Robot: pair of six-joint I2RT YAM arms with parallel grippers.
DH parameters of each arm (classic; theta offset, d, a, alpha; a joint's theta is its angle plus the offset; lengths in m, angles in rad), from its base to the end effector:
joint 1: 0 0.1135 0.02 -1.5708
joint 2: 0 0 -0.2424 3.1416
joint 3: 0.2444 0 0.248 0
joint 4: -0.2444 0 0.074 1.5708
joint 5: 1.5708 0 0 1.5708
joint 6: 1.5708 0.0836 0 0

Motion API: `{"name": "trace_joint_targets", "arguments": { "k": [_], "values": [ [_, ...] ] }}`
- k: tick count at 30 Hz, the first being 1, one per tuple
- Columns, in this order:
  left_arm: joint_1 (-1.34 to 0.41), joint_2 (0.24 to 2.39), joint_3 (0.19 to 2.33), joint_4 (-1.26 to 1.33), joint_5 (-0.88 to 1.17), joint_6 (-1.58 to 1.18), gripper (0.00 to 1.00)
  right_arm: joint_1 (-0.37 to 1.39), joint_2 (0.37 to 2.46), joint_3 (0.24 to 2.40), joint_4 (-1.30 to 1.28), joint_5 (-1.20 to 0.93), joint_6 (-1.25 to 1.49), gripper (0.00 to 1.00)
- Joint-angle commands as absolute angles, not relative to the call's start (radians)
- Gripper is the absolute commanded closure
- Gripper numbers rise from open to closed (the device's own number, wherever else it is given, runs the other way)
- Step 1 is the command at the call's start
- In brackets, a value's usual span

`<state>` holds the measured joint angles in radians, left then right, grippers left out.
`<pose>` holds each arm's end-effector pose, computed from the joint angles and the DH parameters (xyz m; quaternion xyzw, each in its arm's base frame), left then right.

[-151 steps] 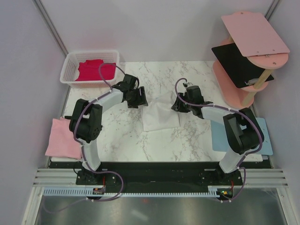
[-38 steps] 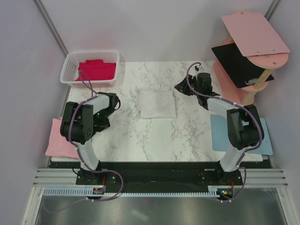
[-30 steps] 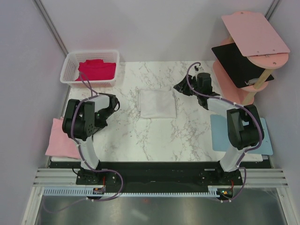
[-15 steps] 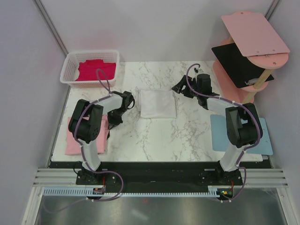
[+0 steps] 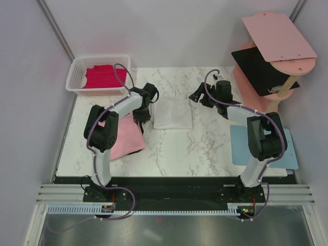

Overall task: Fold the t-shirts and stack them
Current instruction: Put the neatly folded tshirt into the corner of the board with the left arm

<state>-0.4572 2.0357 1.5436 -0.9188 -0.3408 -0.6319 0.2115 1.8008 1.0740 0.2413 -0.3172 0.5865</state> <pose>0.3654 -0.1486 0.1185 -0.0992 0.9774 0.1038 0.1549 0.4156 0.1159 0.1629 0.0775 0.8460 0.3227 0.4173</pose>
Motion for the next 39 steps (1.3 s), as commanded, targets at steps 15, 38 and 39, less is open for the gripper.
{"name": "trace_joint_targets", "arguments": {
  "k": [15,38,39],
  "values": [
    [-0.511,1.793,1.405,-0.545,-0.232,-0.578,0.10,0.206,1.810,1.104,0.195,-0.308,0.534,0.16],
    [-0.416,2.065,1.388,-0.259,0.130,-0.600,0.16,0.178,1.839,1.112,0.141,-0.296,0.523,0.02],
    [-0.416,2.081,1.388,-0.246,0.138,-0.600,0.20,0.176,1.838,1.109,0.141,-0.292,0.519,0.02]
  ]
}}
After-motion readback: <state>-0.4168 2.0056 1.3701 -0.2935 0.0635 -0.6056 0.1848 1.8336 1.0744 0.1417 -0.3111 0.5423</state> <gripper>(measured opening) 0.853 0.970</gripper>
